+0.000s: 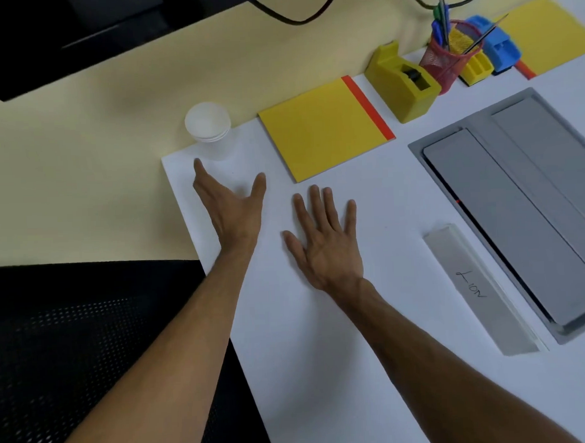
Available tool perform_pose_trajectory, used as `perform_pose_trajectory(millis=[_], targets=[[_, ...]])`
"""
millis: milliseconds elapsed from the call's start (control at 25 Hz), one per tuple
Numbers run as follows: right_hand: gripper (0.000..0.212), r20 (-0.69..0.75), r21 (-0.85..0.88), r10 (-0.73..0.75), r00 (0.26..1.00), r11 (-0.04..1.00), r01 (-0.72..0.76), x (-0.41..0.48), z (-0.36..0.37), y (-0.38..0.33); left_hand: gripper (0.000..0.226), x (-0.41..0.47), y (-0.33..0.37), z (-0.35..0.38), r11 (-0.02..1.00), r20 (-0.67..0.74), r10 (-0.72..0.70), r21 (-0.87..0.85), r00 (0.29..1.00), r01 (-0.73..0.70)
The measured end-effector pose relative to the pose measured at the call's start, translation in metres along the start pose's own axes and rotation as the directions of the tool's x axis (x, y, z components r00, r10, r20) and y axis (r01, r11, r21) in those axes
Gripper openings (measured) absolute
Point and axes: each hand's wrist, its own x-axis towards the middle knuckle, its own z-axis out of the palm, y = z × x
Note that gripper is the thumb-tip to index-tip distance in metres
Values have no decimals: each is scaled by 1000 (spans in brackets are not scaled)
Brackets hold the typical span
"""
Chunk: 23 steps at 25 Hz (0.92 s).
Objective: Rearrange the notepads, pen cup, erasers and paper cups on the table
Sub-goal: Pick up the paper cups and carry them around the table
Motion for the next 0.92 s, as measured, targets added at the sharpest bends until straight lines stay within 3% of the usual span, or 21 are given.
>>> perform_pose_trajectory(millis=[200, 360, 560, 720, 840, 920], targets=[[69, -9, 19, 11, 1000, 1000, -11, 1, 1, 0, 126, 53, 14, 22, 995, -189, 3, -98, 982, -22], [69, -11, 32, 10, 1000, 999, -10, 2, 3, 1, 116, 77, 21, 28, 1000, -305, 20, 26, 952, -13], [69, -18, 32, 8, 1000, 999, -7, 3, 4, 1, 89, 85, 24, 28, 993, -308, 78, 109, 948, -46], [71, -21, 72, -5, 1000, 997, 7, 2, 1, 2, 85, 67, 34, 11, 995, -334, 93, 56, 938, -79], [75, 45, 176, -67, 997, 983, 58, 3, -6, 9, 84, 32, 44, -4, 995, -303, 93, 13, 948, -94], [77, 134, 336, -80, 988, 941, 31, 3, -24, 19, 84, 3, 57, -12, 994, -239, 101, -22, 966, -109]])
